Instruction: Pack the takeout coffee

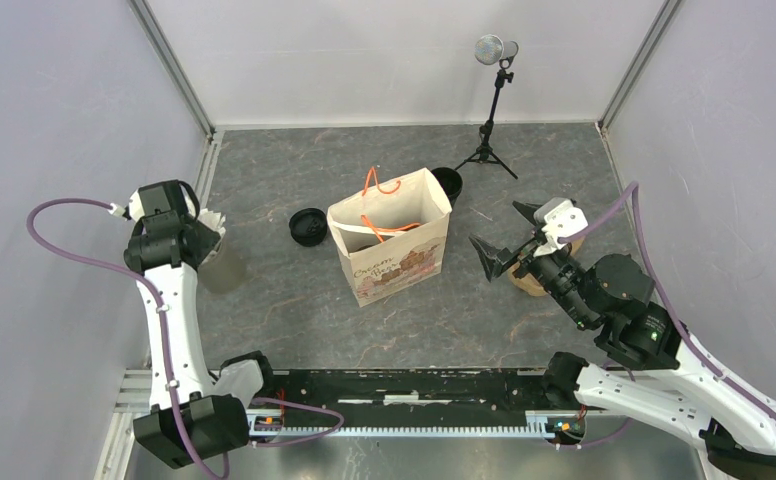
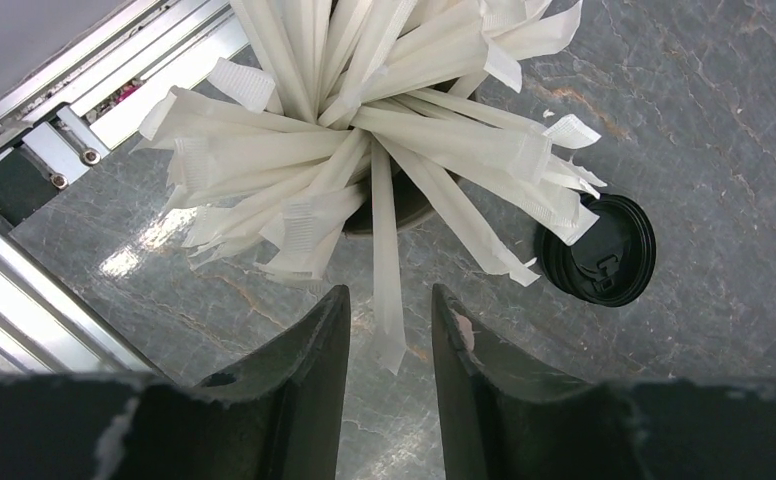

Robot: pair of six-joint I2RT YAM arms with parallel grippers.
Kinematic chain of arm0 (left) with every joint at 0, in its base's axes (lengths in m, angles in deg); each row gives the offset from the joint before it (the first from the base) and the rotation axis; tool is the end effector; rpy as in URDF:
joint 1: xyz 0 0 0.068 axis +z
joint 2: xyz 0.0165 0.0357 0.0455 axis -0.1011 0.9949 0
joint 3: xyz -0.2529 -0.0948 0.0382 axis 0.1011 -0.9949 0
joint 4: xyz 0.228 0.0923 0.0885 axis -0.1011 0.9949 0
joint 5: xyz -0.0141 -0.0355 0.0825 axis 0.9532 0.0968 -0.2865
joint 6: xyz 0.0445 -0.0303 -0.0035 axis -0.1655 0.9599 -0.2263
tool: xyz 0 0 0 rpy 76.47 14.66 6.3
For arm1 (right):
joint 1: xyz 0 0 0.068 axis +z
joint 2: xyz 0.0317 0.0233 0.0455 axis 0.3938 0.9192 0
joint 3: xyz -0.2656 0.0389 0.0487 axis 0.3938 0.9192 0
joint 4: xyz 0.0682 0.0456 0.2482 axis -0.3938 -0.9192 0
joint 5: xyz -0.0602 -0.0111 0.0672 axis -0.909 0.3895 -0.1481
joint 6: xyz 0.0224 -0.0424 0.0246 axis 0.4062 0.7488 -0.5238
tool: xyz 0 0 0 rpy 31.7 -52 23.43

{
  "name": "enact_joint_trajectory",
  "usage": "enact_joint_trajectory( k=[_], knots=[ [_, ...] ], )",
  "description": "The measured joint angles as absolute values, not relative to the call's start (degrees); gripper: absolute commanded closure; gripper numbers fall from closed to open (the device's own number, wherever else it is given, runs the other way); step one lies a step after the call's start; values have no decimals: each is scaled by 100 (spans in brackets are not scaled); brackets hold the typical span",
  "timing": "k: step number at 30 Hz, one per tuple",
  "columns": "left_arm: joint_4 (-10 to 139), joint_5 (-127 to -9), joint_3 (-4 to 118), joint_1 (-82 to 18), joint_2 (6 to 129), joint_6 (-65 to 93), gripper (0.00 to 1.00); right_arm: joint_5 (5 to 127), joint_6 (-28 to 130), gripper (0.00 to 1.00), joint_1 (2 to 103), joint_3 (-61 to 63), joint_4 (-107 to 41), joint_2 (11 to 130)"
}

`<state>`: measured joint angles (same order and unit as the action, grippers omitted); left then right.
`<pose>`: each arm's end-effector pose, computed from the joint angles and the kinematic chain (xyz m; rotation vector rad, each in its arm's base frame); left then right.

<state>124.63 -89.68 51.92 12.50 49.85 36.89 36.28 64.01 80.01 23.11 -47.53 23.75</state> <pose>0.1727 0.0658 0.3525 -1.1680 2.1015 0.1495 0.0771 0.0936 0.4073 -0.5175 1.4276 0.4232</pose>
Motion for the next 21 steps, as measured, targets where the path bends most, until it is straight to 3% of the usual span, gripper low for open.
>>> enact_joint_trajectory(
  k=[7,12,15,21],
  knots=[
    [12474,-8951,5153,1250,4992,3713,61,3611,6404,3,8001,2311,-4738,2410],
    [12483,-8942,5153,1250,4990,3838,88,3613,6461,2,8001,2311,-4712,2500],
    [12494,-8948,5168,1250,4987,3833,98,3615,6489,3,8001,2298,-4716,2548],
    [12802,-8977,5675,1250,4898,3709,98,3641,6511,3,8001,2210,-4712,2585]
  ],
)
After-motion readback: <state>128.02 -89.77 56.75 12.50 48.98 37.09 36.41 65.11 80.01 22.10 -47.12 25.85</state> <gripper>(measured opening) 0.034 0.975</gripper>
